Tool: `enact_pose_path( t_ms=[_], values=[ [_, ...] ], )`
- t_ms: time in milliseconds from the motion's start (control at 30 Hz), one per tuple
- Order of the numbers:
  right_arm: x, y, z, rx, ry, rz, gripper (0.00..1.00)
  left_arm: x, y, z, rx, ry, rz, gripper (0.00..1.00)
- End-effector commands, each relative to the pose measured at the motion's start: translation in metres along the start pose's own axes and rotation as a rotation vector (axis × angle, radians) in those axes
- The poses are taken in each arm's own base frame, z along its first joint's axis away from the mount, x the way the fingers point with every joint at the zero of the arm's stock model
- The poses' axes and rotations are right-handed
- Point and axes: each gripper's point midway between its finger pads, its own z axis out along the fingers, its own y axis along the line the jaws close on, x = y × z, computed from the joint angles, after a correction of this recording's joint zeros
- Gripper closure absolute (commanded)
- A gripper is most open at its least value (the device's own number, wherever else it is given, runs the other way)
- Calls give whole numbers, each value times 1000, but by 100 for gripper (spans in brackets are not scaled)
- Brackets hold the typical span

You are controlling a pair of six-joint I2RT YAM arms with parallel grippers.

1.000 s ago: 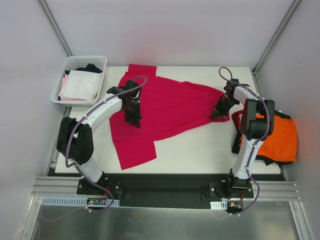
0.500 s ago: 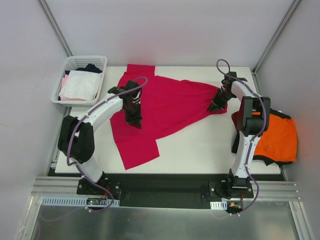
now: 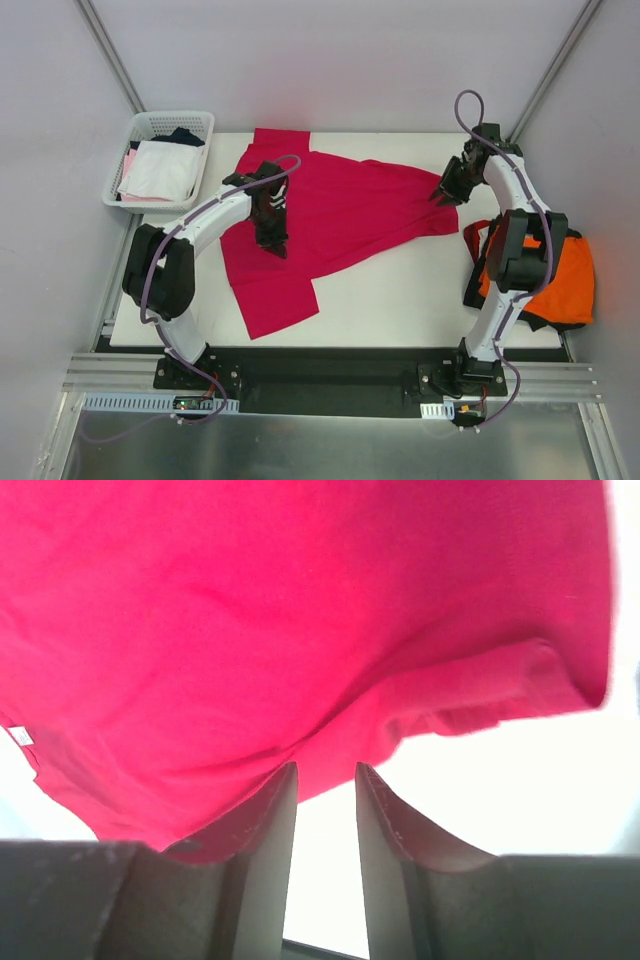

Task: Fold and stack the t-shirts
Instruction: Flatten the tshirt out

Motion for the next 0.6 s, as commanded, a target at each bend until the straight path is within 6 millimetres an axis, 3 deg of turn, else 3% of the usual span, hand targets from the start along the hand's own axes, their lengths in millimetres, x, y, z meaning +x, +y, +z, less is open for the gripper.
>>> enact_pose_path(
  t_ms=[0, 100, 300, 567],
  values=[
    [6, -14, -27, 44, -23, -31, 72, -4, -12, -8, 35, -13, 33, 93],
    [27, -29, -19, 75, 28, -23, 80, -4, -12, -8, 35, -13, 33, 93],
    [48, -51, -6, 112, 56, -9, 71, -2, -11, -8, 31, -13, 34, 92],
    [38, -61, 7, 105, 71, 38, 71, 1, -8, -8, 26, -10, 31, 92]
  ],
)
